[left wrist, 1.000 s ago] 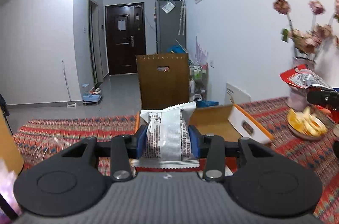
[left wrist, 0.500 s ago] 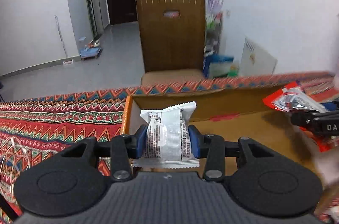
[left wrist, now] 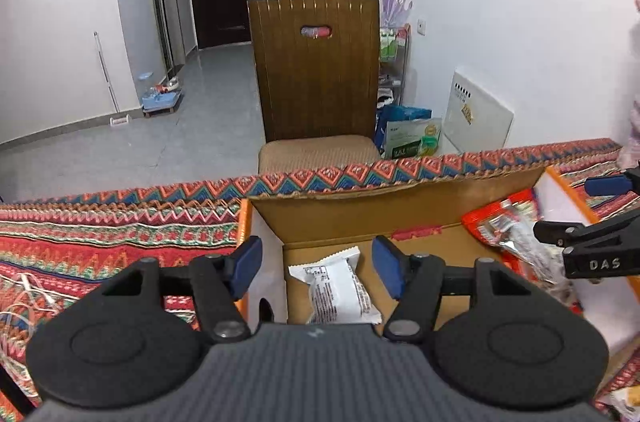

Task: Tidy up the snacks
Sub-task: 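Carry both packets into the orange box and open both tools, then withdraw both tools from the box back toward the snack pile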

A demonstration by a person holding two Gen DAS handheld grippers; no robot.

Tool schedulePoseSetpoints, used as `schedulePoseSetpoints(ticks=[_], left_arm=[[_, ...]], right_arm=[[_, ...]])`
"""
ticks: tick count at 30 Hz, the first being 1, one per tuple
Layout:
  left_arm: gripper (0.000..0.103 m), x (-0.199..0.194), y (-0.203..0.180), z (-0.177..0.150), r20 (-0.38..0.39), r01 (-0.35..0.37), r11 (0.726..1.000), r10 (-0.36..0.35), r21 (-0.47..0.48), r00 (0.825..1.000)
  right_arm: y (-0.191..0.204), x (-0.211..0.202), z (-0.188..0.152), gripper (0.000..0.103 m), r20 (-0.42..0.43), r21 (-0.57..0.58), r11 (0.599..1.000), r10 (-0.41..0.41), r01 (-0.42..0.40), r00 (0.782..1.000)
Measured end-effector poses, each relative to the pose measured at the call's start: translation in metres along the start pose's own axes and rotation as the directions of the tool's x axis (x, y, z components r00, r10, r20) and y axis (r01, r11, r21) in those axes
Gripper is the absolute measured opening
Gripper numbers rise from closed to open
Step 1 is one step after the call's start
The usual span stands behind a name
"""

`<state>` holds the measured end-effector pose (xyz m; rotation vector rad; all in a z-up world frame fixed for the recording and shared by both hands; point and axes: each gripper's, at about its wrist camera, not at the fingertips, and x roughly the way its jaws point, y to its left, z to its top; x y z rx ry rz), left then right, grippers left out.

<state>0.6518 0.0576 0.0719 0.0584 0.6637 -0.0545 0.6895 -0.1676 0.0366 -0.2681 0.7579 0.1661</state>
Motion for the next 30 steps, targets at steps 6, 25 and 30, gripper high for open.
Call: schedulePoseSetpoints(ticks=[6, 25, 30], left_arm=[[0.082, -0.08, -0.004, -0.002, 0.041, 0.051, 0.998, -0.05, -0.036, 0.998], [0.103, -0.34, -0.026, -0.126, 0.26, 0.088, 0.995, -0.072, -0.051, 0.963], [0.103, -0.376, -0.042, -0.189, 0.302, 0.048, 0.998, -0.032, -0.045, 0.953]], right_arm=[[-0.023, -0.078, -0.004, 0.084, 0.074, 0.063, 0.997, 0.048, -0.053, 0.996], [-0.018, -0.334, -0.148, 0.103, 0.371, 0.117, 0.982, 0.095, -0.148, 0.924], [-0.004, -0.374, -0.217, 0.103, 0.41, 0.12, 0.977, 0.114, -0.177, 0.905]])
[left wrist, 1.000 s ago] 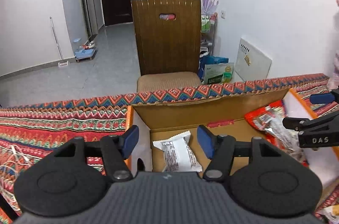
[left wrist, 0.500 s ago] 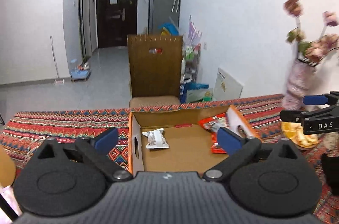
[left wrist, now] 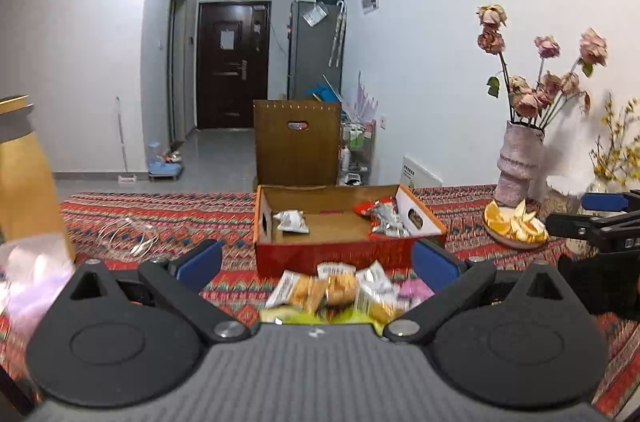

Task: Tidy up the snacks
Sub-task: 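Withdraw both tools from the box back toward the snack pile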

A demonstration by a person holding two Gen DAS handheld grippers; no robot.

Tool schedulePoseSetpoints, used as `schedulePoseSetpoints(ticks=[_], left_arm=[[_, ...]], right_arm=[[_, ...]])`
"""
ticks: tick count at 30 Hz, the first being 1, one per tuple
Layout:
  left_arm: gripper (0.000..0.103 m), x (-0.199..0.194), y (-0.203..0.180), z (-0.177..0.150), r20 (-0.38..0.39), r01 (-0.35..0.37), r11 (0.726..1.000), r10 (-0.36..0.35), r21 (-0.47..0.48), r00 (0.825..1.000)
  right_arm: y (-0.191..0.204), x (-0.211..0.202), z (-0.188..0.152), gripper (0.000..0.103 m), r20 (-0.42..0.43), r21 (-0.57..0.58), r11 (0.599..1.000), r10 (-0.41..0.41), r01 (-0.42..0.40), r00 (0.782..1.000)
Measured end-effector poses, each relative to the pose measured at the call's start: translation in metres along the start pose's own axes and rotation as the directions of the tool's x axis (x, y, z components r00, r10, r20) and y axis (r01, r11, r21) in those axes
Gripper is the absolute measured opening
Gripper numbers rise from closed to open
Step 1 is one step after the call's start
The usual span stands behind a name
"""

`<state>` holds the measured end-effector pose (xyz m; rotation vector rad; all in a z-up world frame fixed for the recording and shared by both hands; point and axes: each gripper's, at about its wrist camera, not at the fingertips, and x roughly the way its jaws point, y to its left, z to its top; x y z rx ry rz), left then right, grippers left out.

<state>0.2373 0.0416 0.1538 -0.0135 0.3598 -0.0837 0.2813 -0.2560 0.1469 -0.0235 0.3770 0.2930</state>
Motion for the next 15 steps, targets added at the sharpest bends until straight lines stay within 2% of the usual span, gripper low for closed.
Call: schedulePoseSetpoints(ticks=[4, 8, 13, 15], left_arm=[[0.103, -0.029, -0.012, -0.046, 0.001, 0.01, 1.0, -0.01, -0.029, 1.0], [0.103, -0.05, -0.018, -0.093, -0.006, 0.027, 0.999, -0.027, -0.044, 1.0], [0.103, -0.064, -0.016, -0.142, -0.053, -0.004, 0.996, 0.0, -0.086, 0.999], [0.103, -0.069, -0.017, -0.159, -0.076, -0.02, 0.996, 0.014, -0.081, 0.997]], right_arm=[[0.007, -0.037, -0.046, 0.103, 0.032, 0.066, 0.997, 0.028, -0.03, 0.999], [0.02, -0.063, -0.095, 0.103, 0.045, 0.053, 0.999, -0.006, 0.003, 0.999], [0.033, -0.084, -0.151, 0.103, 0.007, 0.081, 0.997, 0.005, -0.005, 1.0], [0.038, -0.087, -0.173, 0.103, -0.014, 0.089, 0.996, -0.015, 0.016, 1.0]])
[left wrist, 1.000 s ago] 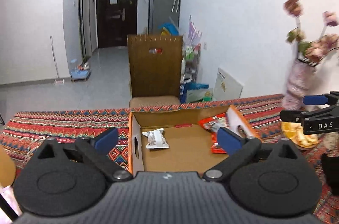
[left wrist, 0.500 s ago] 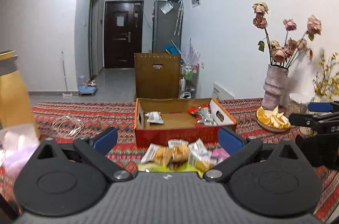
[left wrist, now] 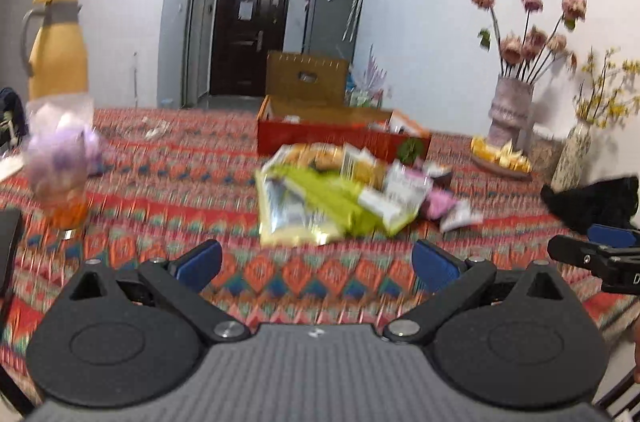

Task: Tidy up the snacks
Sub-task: 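Withdraw both tools from the box back toward the snack pile, then grasp green bar with left tool while right tool grasps white-green packet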

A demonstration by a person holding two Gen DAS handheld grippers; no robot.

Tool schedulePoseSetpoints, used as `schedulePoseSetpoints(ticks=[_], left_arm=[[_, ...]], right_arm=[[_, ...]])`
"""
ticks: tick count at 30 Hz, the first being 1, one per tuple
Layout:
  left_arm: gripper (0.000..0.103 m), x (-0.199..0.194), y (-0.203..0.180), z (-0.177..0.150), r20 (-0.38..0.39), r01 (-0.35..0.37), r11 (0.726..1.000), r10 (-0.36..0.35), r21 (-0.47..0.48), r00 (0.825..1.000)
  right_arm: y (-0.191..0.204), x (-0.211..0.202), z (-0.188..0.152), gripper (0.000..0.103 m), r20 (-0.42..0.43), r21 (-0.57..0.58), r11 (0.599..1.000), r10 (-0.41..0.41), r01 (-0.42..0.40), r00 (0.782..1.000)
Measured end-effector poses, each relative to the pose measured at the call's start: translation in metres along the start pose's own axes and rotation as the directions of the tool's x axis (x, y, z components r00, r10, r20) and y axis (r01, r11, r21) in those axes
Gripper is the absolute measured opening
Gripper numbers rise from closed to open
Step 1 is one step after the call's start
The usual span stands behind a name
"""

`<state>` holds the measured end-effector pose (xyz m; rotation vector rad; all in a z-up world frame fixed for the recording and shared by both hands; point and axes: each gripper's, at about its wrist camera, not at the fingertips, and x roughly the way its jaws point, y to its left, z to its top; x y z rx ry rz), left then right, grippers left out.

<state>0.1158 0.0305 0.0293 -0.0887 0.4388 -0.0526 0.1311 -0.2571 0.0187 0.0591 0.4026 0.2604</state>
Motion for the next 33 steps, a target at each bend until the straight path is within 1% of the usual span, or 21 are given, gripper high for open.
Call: schedulePoseSetpoints(ticks=[4, 7, 9, 13, 18, 21, 23, 27, 29, 30, 32, 33], left_arm=[[0.103, -0.001, 0.003, -0.023, -0.054, -0.01, 1.0, 0.01, 0.002, 0.999], [0.103, 0.002, 0.003, -0.029, -0.079, -0.014, 1.0, 0.014, 0.005, 0.997], [0.103, 0.005, 0.004, -0.029, -0.084, -0.018, 1.0, 0.019, 0.006, 0.996], [0.103, 0.014, 0.003, -0.022, -0.089, -0.016, 1.0, 0.017, 0.01, 0.996], [0.103, 0.041, -0.002, -0.013, -0.116, -0.009, 1.0, 0.011, 0.019, 0.993], [0.103, 0.062, -0.004, -0.002, -0.123, -0.007, 1.0, 0.009, 0.018, 0.992], [0.103, 0.082, -0.006, 0.01, -0.131, -0.029, 1.0, 0.03, 0.008, 0.991], [0.103, 0.128, -0.01, 0.037, -0.104, -0.046, 0.999, 0.046, 0.004, 0.993], [0.103, 0.154, -0.013, 0.05, -0.108, -0.057, 0.998, 0.057, 0.007, 0.992], [0.103, 0.167, -0.014, 0.055, -0.114, -0.051, 0.999, 0.051, 0.007, 0.992], [0.101, 0.193, -0.016, 0.063, -0.123, -0.048, 0.999, 0.048, 0.007, 0.991], [0.096, 0.203, -0.016, 0.065, -0.132, -0.052, 0.999, 0.053, 0.014, 0.99]], right_arm=[[0.008, -0.004, -0.038, 0.103, -0.027, -0.025, 0.999, -0.044, 0.043, 0.999], [0.009, -0.003, -0.051, 0.103, -0.041, -0.011, 1.0, -0.027, 0.026, 0.999], [0.008, -0.001, -0.053, 0.103, -0.043, -0.004, 1.0, -0.015, 0.015, 0.999], [0.009, 0.007, -0.047, 0.103, -0.042, -0.004, 1.0, -0.027, 0.027, 0.999], [0.007, 0.022, -0.041, 0.103, -0.036, -0.005, 1.0, -0.003, 0.002, 0.999], [0.006, 0.034, -0.036, 0.103, -0.039, -0.027, 1.0, 0.005, -0.006, 0.999], [0.004, 0.043, -0.032, 0.103, -0.042, -0.023, 1.0, 0.004, -0.005, 0.999], [-0.006, 0.064, -0.017, 0.102, -0.062, 0.031, 0.998, 0.064, -0.062, 0.996], [-0.007, 0.075, -0.01, 0.099, -0.065, 0.042, 0.997, 0.067, -0.065, 0.996], [-0.007, 0.082, -0.006, 0.095, -0.069, 0.037, 0.998, 0.058, -0.056, 0.996], [-0.004, 0.093, -0.001, 0.091, -0.075, 0.02, 0.999, 0.044, -0.042, 0.996], [-0.003, 0.098, 0.002, 0.087, -0.08, 0.014, 0.999, 0.041, -0.04, 0.996]])
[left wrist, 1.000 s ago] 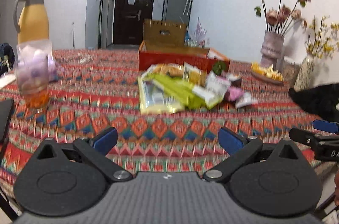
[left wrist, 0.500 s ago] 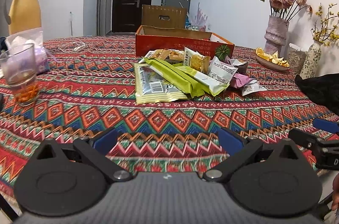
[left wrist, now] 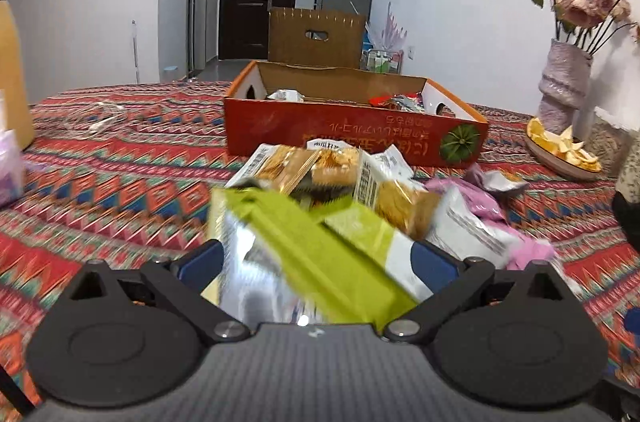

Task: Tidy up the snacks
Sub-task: 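Grasp green bar with left tool while right tool grasps white-green packet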

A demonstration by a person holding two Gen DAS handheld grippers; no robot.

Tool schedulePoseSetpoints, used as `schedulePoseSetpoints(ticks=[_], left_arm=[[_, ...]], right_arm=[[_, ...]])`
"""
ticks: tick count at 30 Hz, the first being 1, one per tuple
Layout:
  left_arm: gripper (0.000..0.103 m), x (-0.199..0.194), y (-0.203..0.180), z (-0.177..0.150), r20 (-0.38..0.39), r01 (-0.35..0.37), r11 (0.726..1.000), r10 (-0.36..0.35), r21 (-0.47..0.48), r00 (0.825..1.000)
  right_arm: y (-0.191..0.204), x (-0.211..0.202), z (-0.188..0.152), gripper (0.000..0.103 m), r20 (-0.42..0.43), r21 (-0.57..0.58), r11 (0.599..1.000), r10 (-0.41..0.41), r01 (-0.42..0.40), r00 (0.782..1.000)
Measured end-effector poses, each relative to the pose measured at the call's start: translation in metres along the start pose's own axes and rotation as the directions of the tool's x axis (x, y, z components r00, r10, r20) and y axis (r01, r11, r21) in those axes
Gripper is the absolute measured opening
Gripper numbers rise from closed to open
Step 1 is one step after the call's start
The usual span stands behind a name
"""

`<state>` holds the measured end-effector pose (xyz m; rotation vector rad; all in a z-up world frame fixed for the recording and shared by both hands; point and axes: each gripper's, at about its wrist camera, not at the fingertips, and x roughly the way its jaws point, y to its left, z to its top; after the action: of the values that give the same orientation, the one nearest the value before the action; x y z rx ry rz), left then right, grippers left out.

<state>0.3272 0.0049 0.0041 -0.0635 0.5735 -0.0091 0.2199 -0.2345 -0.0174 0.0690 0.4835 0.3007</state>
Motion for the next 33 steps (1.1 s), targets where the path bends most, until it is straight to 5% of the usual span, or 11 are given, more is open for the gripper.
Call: schedulePoseSetpoints(ticks=[4, 9, 16, 23, 27, 33], left_arm=[[0.079, 0.032, 0.004, 0.002, -0.059, -0.041, 0.999, 0.042, 0.025, 0.997], [0.079, 0.014, 0.043, -0.01, -0.066, 0.019, 0.998, -0.024, -0.064, 0.998], [0.077, 0.007, 0.055, -0.008, -0.041, 0.055, 0.998, -0.054, 0.015, 0.998], [0.041, 0.021, 0.046, -0.004, -0.077, 0.089, 0.995, -0.085, 0.048, 0.993], [0.036, 0.004, 0.042, -0.01, -0.066, 0.059, 0.996, -0.055, 0.061, 0.996], [0.035, -0.045, 0.036, -0.032, -0.077, 0.072, 0.997, -0.07, 0.03, 0.995]], right_arm=[[0.005, 0.018, 0.014, 0.073, -0.01, -0.025, 1.0, 0.017, -0.017, 1.0], [0.02, 0.045, 0.035, 0.063, -0.014, -0.086, 0.993, 0.078, -0.079, 0.997], [0.054, 0.118, 0.057, 0.061, -0.118, -0.179, 0.969, 0.15, -0.169, 0.982], [0.059, 0.172, 0.059, 0.051, -0.251, -0.173, 0.968, 0.135, -0.182, 0.959], [0.06, 0.163, 0.052, 0.038, -0.244, -0.184, 0.967, 0.127, -0.174, 0.961], [0.059, 0.113, 0.028, 0.038, -0.239, -0.197, 0.969, 0.101, -0.15, 0.966]])
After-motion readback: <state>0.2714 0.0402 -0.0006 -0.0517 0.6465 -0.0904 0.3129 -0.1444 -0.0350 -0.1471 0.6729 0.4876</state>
